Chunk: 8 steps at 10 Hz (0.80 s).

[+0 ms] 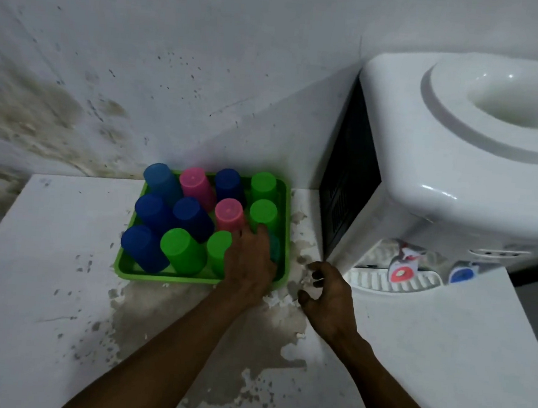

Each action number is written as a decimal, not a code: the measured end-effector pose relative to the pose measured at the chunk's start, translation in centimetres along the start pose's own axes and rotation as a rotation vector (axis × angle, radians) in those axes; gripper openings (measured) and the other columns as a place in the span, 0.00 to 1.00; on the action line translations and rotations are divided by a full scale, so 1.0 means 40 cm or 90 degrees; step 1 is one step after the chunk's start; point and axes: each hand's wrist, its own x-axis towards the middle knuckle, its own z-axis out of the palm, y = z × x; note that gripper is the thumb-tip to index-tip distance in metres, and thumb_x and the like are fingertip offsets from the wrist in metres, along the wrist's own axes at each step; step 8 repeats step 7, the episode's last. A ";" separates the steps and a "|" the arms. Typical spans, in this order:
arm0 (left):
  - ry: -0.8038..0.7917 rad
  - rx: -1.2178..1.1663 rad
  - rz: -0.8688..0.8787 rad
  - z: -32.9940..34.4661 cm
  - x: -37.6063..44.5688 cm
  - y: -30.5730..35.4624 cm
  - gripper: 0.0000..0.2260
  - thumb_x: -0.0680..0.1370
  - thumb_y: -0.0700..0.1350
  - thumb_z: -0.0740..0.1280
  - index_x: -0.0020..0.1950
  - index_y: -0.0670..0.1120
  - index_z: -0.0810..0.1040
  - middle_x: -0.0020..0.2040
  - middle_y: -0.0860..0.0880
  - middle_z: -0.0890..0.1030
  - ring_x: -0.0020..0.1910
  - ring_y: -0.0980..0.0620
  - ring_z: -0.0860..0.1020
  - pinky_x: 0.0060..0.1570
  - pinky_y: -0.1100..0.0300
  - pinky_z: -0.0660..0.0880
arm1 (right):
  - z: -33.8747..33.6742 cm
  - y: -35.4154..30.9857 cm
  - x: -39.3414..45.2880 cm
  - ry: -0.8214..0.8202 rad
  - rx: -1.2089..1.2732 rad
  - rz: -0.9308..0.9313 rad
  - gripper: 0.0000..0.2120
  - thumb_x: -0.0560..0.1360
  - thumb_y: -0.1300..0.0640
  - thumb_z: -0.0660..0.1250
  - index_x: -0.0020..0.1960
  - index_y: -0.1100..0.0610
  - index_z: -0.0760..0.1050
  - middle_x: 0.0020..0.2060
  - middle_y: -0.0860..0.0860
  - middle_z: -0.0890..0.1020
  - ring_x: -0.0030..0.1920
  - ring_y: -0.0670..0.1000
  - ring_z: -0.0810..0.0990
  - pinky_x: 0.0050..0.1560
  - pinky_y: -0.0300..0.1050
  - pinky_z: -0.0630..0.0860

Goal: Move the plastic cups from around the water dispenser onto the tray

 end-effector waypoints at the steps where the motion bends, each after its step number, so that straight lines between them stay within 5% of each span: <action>1: -0.022 0.000 -0.023 0.003 0.006 0.004 0.26 0.71 0.43 0.73 0.65 0.41 0.69 0.63 0.39 0.72 0.63 0.40 0.70 0.50 0.48 0.76 | -0.015 -0.004 -0.004 -0.001 -0.001 -0.013 0.22 0.68 0.61 0.74 0.60 0.53 0.73 0.52 0.50 0.77 0.50 0.50 0.77 0.47 0.47 0.77; 4: -0.036 0.006 -0.030 -0.012 -0.023 0.015 0.36 0.70 0.47 0.75 0.71 0.41 0.62 0.66 0.39 0.69 0.65 0.39 0.68 0.53 0.47 0.75 | -0.073 -0.036 -0.014 0.014 0.000 -0.059 0.21 0.68 0.61 0.75 0.59 0.54 0.73 0.49 0.48 0.77 0.47 0.47 0.76 0.46 0.43 0.76; 8: 0.100 -0.063 0.024 -0.070 -0.101 0.022 0.33 0.73 0.52 0.71 0.72 0.42 0.60 0.65 0.41 0.71 0.61 0.40 0.73 0.52 0.45 0.77 | -0.148 -0.094 -0.049 -0.002 0.021 -0.111 0.22 0.67 0.60 0.76 0.58 0.55 0.74 0.49 0.50 0.78 0.45 0.48 0.77 0.42 0.36 0.73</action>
